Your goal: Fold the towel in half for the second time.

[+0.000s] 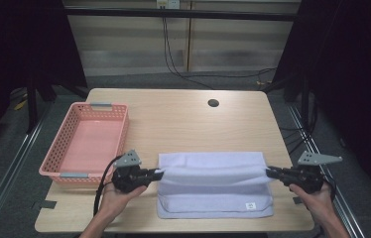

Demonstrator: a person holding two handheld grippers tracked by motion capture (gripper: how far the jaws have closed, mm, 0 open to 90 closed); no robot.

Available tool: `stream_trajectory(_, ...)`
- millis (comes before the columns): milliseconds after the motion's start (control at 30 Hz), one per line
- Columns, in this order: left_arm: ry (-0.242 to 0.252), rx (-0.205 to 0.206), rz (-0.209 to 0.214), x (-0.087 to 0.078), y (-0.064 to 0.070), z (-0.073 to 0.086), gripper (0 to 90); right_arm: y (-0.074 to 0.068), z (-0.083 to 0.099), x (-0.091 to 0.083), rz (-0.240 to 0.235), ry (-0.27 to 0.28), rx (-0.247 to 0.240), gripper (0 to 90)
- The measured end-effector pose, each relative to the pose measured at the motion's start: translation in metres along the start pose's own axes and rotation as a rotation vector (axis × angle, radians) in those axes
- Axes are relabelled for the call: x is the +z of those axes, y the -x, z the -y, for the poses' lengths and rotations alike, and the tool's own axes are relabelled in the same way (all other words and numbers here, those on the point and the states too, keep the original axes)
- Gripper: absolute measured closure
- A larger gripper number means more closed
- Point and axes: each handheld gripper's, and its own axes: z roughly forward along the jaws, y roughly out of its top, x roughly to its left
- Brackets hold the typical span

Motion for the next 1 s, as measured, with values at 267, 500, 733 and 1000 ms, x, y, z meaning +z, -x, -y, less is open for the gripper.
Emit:
stream_trajectory(267, -0.100, 0.013, 0.063, -0.004, 0.019, 0.022, 77.0, -0.020, 0.031, -0.016, -0.017, -0.045, 0.008, 77.9)
stream_trajectory(500, -0.029, 0.021, 0.118, -0.020, 0.030, 0.023, 71.7, -0.032, 0.042, -0.030, -0.010, 0.014, 0.029, 63.9)
stream_trajectory(733, -0.042, -0.011, 0.034, 0.000, 0.002, 0.008, 66.1, -0.023, 0.031, -0.005, 0.087, -0.045, 0.071, 50.4)
stream_trajectory(1000, -0.177, -0.018, 0.000, 0.037, -0.018, 0.009, 62.7, -0.010, 0.037, 0.037, 0.172, -0.240, 0.059, 43.8)
